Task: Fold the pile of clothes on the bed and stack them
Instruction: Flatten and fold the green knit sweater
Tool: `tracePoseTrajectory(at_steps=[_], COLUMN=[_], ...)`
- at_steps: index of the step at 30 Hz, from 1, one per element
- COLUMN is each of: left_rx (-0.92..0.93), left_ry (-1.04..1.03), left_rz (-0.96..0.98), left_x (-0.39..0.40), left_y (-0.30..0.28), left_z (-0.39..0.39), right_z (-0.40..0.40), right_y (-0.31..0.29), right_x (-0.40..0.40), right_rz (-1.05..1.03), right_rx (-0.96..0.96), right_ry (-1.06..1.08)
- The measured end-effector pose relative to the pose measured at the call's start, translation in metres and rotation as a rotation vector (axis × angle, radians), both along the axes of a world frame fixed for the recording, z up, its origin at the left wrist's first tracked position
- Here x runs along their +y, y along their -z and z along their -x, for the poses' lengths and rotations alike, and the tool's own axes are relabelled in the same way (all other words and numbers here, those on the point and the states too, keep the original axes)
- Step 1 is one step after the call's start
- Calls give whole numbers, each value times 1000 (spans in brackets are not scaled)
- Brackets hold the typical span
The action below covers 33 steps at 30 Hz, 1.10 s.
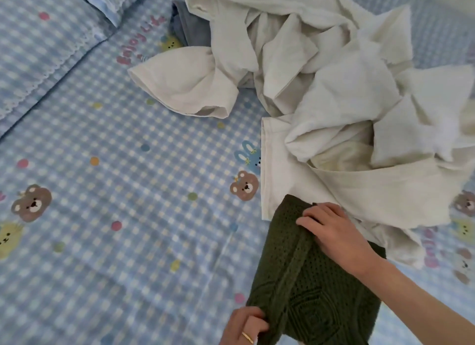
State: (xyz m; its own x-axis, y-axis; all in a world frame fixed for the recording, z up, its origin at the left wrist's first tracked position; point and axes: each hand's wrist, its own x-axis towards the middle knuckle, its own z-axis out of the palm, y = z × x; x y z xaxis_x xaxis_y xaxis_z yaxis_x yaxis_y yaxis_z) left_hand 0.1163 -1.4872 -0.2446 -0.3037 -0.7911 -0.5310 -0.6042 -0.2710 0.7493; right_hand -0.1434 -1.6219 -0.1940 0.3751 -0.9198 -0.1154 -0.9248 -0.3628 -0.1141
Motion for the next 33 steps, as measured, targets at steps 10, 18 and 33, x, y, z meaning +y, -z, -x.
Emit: tracePoseTrajectory(at_steps=[10,18,33], left_rx=[-15,-207,-119], left_ry=[366,90,-309], left_rz=[121,569,-205], left_x=[72,50,4], left_y=[6,5,-2], left_z=[133,129,98], right_z=[115,111,15], right_y=[5,38,41], right_x=[118,190,267], right_rz=[-89,-69,-336], right_rx=[108,-489,-936], right_ry=[149,1156,2039])
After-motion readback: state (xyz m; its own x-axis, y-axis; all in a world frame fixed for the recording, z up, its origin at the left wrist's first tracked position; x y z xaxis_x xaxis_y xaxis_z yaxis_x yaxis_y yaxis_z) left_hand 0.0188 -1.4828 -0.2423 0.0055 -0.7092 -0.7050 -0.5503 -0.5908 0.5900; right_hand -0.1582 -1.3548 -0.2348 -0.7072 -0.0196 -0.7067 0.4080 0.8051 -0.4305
